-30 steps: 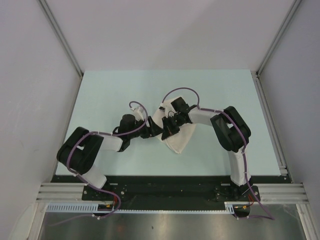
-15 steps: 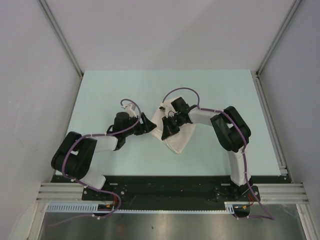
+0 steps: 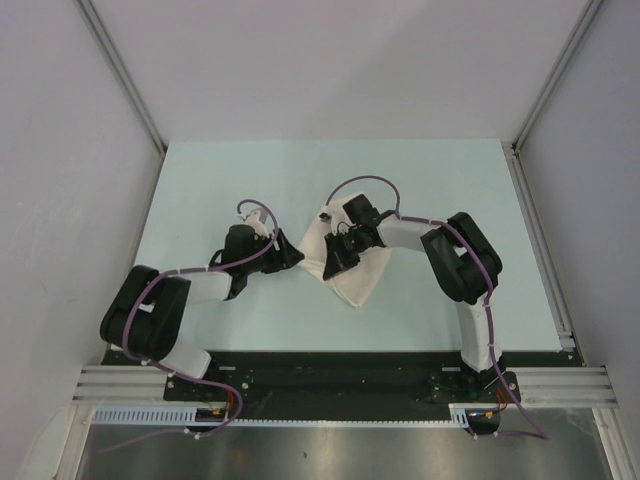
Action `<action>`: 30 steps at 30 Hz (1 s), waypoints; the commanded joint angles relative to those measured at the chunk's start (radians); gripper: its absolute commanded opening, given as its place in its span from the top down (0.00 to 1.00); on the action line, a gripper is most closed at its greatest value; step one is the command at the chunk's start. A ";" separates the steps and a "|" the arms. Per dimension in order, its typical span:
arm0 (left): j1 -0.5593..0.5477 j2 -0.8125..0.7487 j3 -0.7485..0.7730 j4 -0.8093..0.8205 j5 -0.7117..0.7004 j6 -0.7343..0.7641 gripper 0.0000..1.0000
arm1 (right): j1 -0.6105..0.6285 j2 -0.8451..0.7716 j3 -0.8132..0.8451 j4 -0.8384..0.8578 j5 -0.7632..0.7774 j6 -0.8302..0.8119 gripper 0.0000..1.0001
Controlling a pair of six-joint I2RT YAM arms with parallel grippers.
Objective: Fold the napkin, place the utensils inside, and roll it up
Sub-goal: Roll the napkin with the utensil
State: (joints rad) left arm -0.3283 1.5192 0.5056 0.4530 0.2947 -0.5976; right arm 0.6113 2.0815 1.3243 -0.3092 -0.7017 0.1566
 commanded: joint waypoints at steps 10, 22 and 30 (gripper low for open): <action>0.005 -0.137 -0.055 -0.010 -0.023 -0.002 0.32 | -0.001 0.026 -0.020 -0.008 0.018 0.004 1.00; 0.005 -0.054 -0.006 0.032 0.035 -0.031 0.52 | 0.002 0.032 -0.022 -0.001 0.019 0.015 1.00; 0.005 0.002 0.014 0.084 0.057 -0.067 0.68 | 0.002 0.031 -0.022 -0.004 0.024 0.012 1.00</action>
State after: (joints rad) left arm -0.3283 1.4952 0.4751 0.4725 0.3222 -0.6376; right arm 0.6113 2.0834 1.3224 -0.3035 -0.7063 0.1730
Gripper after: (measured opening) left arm 0.344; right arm 0.019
